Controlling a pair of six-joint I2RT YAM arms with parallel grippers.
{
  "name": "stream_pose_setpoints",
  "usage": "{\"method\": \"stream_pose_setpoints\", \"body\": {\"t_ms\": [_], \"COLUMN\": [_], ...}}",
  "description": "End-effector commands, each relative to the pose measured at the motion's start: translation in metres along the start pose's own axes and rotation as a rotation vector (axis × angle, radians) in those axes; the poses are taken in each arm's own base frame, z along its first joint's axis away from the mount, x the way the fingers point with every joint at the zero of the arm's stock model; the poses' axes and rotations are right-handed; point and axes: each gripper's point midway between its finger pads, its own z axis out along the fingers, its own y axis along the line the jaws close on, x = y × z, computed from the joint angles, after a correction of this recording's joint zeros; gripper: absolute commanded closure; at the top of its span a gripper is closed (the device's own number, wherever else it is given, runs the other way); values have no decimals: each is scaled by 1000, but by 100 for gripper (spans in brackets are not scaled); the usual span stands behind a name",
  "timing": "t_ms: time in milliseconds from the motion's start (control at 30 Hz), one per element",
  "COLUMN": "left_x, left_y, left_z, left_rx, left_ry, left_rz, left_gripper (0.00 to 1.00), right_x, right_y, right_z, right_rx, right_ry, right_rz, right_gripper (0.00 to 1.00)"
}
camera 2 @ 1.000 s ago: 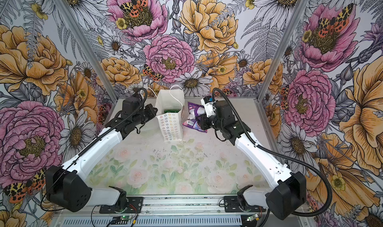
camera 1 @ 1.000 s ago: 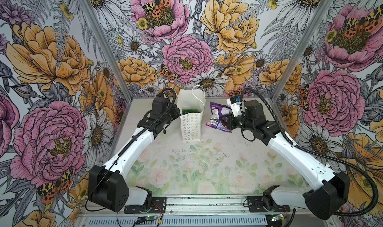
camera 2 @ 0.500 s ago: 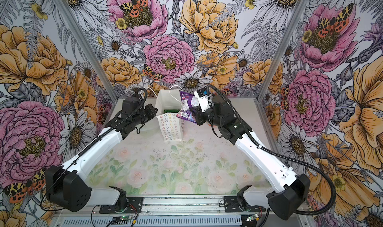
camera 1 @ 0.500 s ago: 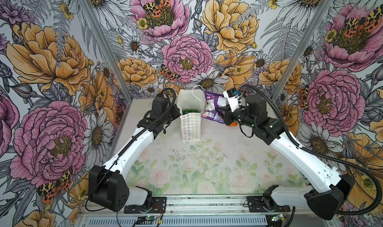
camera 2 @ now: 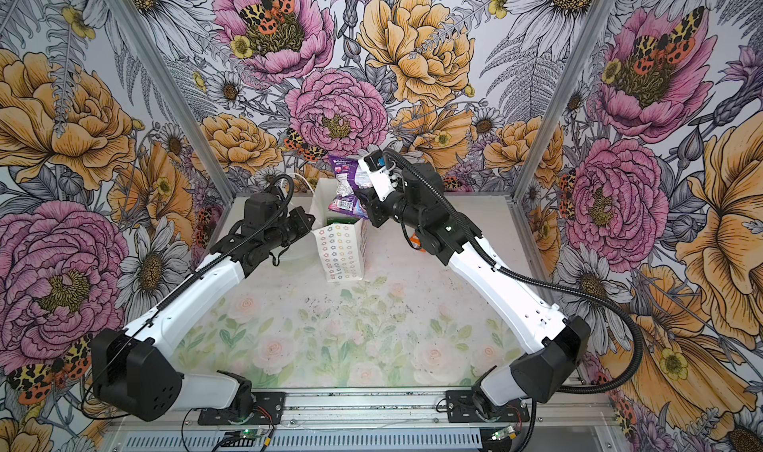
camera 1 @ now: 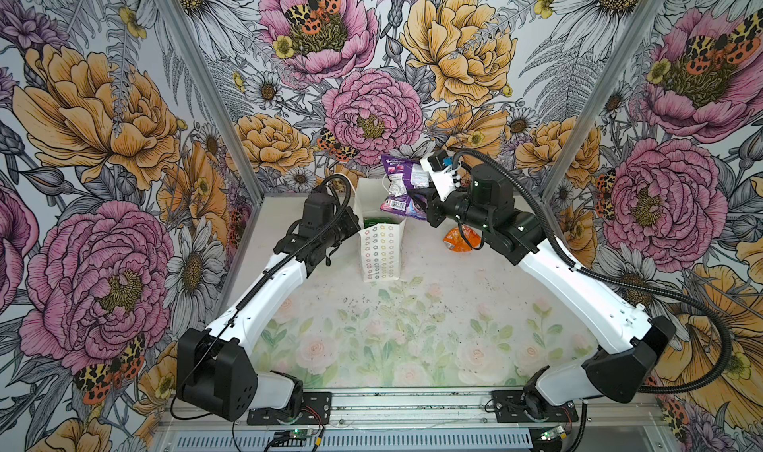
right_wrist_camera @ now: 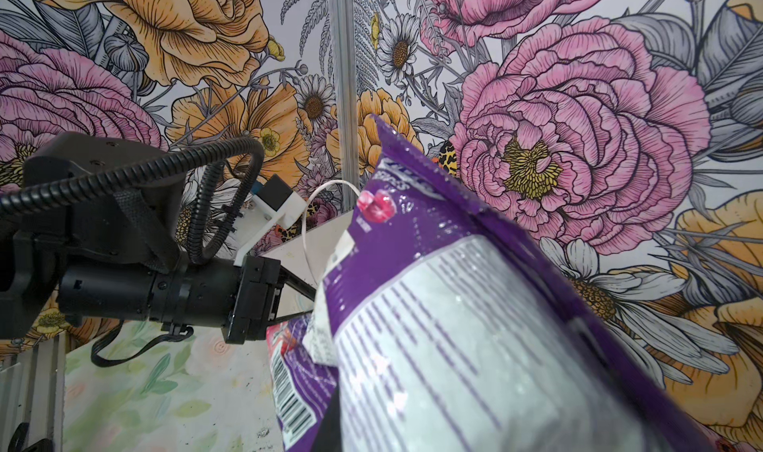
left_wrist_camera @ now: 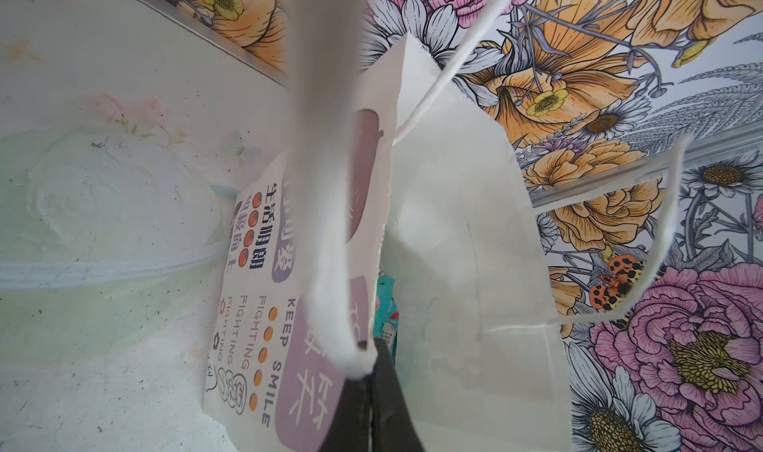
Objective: Place the snacks into the paper bag
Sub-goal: 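Carry the purple packet toward the bag held by the left gripper, then raise the purple packet above the bag mouth with the right gripper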
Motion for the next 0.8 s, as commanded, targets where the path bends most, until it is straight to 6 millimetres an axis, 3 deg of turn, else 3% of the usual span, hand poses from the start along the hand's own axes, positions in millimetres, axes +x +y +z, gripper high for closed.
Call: {"method": "stream_pose_setpoints", "body": {"t_ms": [0, 233, 567, 767], "left_x": [5, 5, 5, 5], "left_y": [-6, -6, -5, -4], "left_z": [2, 1, -3, -5], "left_rx": [23, 27, 31, 33], "left_ry": [24, 24, 15, 14], "left_rz": [0, -1, -2, -3], "left_gripper": [100, 100, 100, 100], "right_x": [-38, -63, -97, -107], "right_y": [7, 9, -5, -18], "right_z": [0, 18, 52, 69], "right_rx": [-22, -23, 11, 47], "right_ry": [-106, -182, -352, -442], "right_rz": [-59, -69, 16, 82], "right_gripper": [100, 100, 100, 100]}}
